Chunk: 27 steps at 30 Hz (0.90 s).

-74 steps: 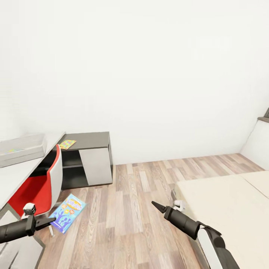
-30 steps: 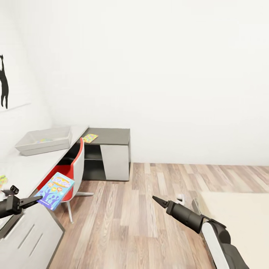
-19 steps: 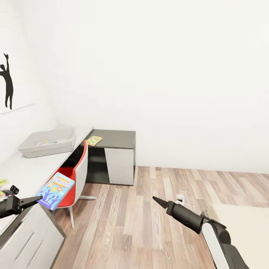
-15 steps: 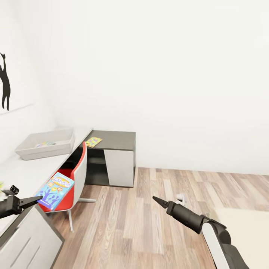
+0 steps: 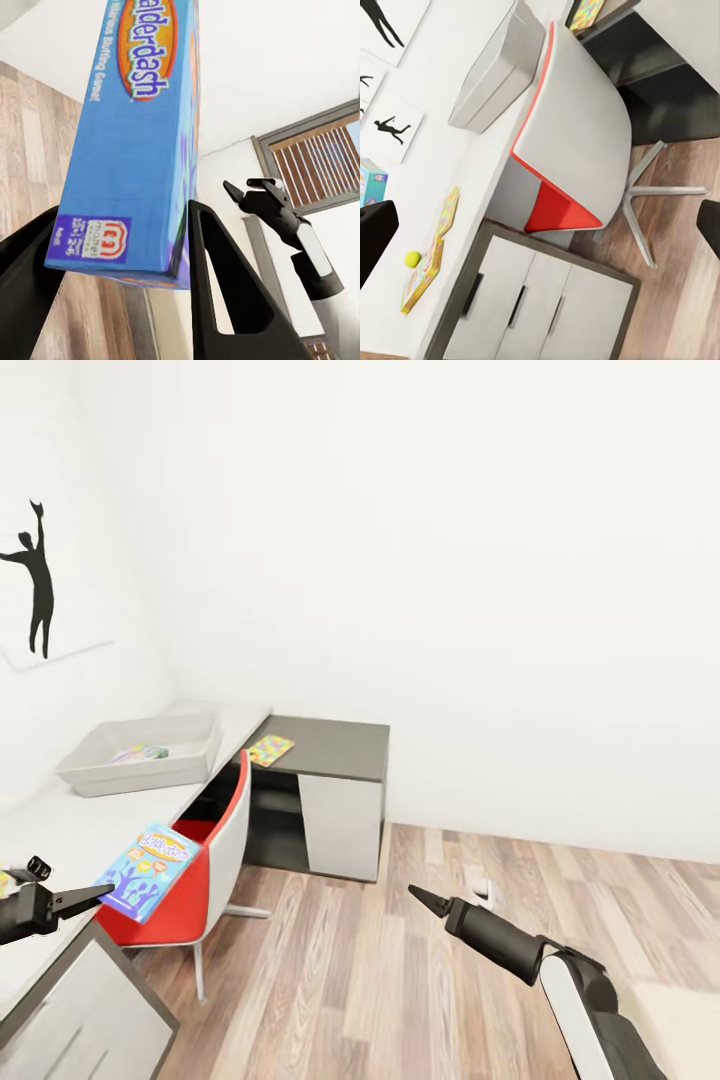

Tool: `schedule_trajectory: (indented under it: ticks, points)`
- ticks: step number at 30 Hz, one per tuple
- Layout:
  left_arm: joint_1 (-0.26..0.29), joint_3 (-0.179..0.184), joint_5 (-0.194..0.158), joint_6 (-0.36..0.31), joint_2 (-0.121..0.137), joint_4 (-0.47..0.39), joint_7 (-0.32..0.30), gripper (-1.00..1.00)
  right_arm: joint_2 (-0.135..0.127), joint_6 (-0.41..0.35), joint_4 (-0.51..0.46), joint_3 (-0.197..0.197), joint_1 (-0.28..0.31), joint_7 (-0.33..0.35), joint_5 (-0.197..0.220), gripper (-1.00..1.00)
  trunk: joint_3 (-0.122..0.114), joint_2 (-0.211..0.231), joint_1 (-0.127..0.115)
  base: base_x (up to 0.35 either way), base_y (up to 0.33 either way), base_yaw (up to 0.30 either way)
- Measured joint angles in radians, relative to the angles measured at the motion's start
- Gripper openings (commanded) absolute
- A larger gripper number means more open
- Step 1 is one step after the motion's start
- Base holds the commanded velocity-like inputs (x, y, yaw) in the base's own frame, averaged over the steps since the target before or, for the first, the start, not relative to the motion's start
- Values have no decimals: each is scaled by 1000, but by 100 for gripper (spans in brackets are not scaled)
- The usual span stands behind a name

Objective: Put all the toys in the child's room - the three board games (two on the bed and one on the table), the two jigsaw puzzles on the table, and the tennis ball on the table - inside the toy box on the table in the child's room.

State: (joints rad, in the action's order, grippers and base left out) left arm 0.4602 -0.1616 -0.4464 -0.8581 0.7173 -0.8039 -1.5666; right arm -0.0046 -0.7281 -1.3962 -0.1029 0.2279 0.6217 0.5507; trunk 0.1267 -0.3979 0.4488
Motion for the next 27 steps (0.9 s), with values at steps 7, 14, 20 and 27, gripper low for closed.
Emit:
schedule_trajectory:
  ticks: [7,14,20,27]
  points:
    - [0,0,0,0,-1,0,0,-100,0,0,2,0,0,0,0,100,0,0,0,324,0,262]
    - [1,1,0,0,-1,0,0,-100,0,0,4,-3,0,2,1,100,0,0,0,324,0,38]
    - [1,1,0,1,-1,0,0,-100,-2,1,4,-5,0,7,3,100,0,0,0,325,0,3]
    - [0,0,0,2,-1,0,0,-100,-1,0,-4,-3,0,6,2,100,0,0,0,326,0,193]
